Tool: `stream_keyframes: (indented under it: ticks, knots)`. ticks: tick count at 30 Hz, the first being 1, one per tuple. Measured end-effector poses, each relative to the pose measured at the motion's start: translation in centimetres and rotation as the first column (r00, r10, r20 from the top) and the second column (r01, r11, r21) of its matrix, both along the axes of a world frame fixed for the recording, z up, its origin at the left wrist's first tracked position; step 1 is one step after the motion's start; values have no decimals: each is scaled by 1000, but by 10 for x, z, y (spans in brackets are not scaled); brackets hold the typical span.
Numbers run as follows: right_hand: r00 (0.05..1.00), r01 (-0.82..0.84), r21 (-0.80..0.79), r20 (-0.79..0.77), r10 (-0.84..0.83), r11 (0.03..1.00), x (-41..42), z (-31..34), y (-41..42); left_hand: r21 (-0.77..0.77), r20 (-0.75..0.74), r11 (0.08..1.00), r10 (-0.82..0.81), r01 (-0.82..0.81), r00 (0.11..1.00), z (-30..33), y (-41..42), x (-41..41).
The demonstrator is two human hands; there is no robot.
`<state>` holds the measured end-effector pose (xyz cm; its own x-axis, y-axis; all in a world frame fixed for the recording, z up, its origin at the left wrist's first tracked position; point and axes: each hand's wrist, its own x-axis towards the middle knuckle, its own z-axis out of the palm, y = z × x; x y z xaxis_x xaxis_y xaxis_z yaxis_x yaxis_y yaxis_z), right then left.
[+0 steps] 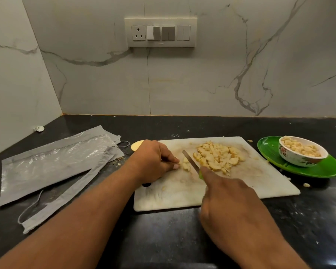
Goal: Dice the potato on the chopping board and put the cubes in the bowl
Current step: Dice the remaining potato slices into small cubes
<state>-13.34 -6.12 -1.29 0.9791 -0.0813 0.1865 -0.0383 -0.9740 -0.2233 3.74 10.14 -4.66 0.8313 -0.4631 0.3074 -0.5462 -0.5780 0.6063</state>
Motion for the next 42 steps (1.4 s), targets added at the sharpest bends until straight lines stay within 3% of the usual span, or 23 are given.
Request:
stream_keyframes:
  ticks: [9, 20, 28, 42]
  knots:
    - [997, -64, 110, 47, 59, 992, 33, -17, 13, -89, 35, 996, -20, 23, 999, -5, 1, 3]
    - [997, -69, 67, -31, 71, 995, 2, -27, -2, -27, 9, 999, -20, 20, 1000, -1, -1, 2]
    - [994, -45, 96, 101, 35, 994, 9, -19, 8, 20, 35, 1000, -4, 3, 999, 0, 1, -1]
    - [998, -58, 93, -23, 60, 994, -4, -25, 6, 5, 39, 1000, 3, -3, 999, 0, 0, 1]
